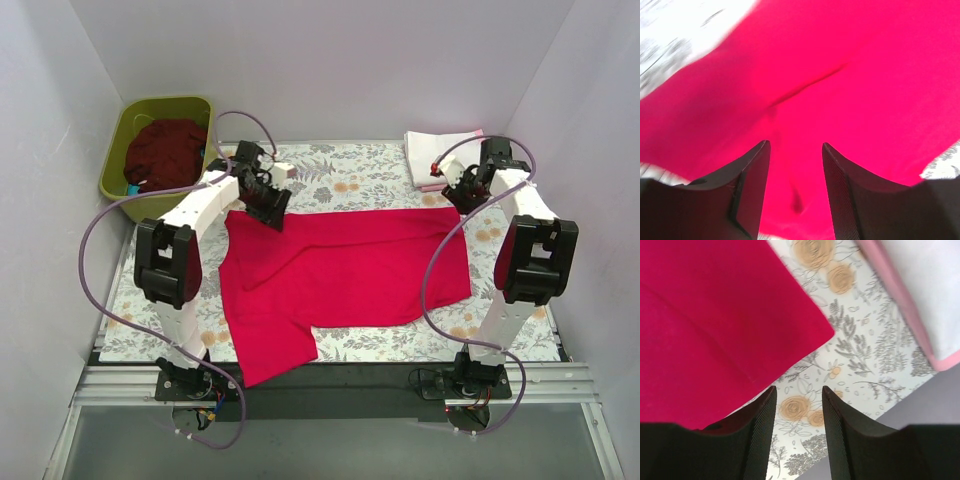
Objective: Fold and stack the t-shirts
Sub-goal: Fold the tshirt
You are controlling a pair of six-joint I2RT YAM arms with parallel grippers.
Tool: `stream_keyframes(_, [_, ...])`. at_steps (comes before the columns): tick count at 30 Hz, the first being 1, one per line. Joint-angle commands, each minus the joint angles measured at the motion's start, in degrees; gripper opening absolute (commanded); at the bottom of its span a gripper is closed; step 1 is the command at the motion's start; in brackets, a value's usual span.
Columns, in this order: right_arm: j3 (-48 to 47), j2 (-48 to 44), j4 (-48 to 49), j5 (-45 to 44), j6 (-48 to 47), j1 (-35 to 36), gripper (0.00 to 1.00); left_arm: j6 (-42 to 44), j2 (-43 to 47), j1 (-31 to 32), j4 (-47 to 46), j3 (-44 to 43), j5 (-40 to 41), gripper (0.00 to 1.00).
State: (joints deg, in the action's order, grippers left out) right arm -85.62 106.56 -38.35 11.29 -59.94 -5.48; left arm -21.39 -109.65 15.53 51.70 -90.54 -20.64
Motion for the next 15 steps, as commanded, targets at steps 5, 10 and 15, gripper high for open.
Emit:
stream_keyframes(5, [0.37,3.21,-6.56,-0.21,-8.26,-0.06,0.52,2.22,-5.21,7.22,-0.73,-3.23,-2.47,0.49])
stream_keyframes(10, [0.02,4.97,-6.83,-1.27,-9.23,-0.06,0.52,3.90,-8.56,9.08,-0.81,-5.69,-0.63,0.50])
stream_keyframes(15, [1.60,5.23,-7.27,-1.09,-10.02,0.03,0.52,4.95,-10.24,9.96,-1.34,-7.01,0.16,0.50])
